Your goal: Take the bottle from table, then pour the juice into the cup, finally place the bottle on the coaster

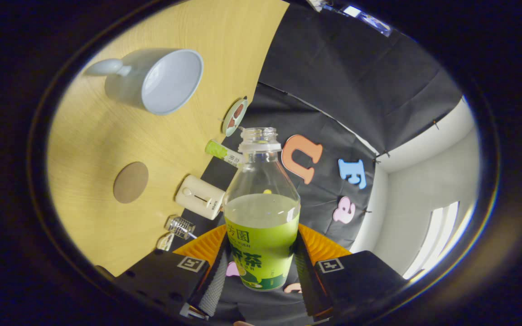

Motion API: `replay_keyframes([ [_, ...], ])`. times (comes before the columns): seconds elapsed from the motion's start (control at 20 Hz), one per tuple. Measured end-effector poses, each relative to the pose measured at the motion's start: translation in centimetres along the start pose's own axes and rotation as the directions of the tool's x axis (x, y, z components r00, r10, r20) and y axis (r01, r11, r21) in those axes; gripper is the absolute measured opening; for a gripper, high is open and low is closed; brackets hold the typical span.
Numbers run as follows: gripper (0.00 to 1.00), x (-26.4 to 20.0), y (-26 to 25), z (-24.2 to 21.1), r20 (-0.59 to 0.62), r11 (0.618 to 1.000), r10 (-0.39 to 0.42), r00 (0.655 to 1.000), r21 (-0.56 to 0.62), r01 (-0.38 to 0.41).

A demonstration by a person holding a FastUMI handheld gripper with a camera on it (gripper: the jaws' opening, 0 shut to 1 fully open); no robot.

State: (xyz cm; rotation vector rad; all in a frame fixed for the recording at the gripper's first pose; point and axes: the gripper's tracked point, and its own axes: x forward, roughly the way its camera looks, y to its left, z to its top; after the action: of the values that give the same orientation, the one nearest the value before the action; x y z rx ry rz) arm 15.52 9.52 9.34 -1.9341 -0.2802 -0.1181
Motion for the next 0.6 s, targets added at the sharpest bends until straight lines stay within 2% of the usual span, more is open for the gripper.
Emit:
replay_keyframes([
  [0.15, 0.76, -0.6, 0.6, -0.2, -0.023, 0.985, 0.044, 0.999, 0.165, -0.040],
  [0.3, 0.75, -0.8, 1.3, -0.1, -0.032, 0.932, 0.094, 0.995, 0.353, -0.077],
  [0.45, 0.75, -1.5, 1.9, -0.4, -0.040, 0.834, 0.139, 0.990, 0.544, -0.095],
  [0.6, 0.76, -2.4, 2.5, -0.6, -0.021, 0.668, 0.180, 0.983, 0.737, -0.107],
])
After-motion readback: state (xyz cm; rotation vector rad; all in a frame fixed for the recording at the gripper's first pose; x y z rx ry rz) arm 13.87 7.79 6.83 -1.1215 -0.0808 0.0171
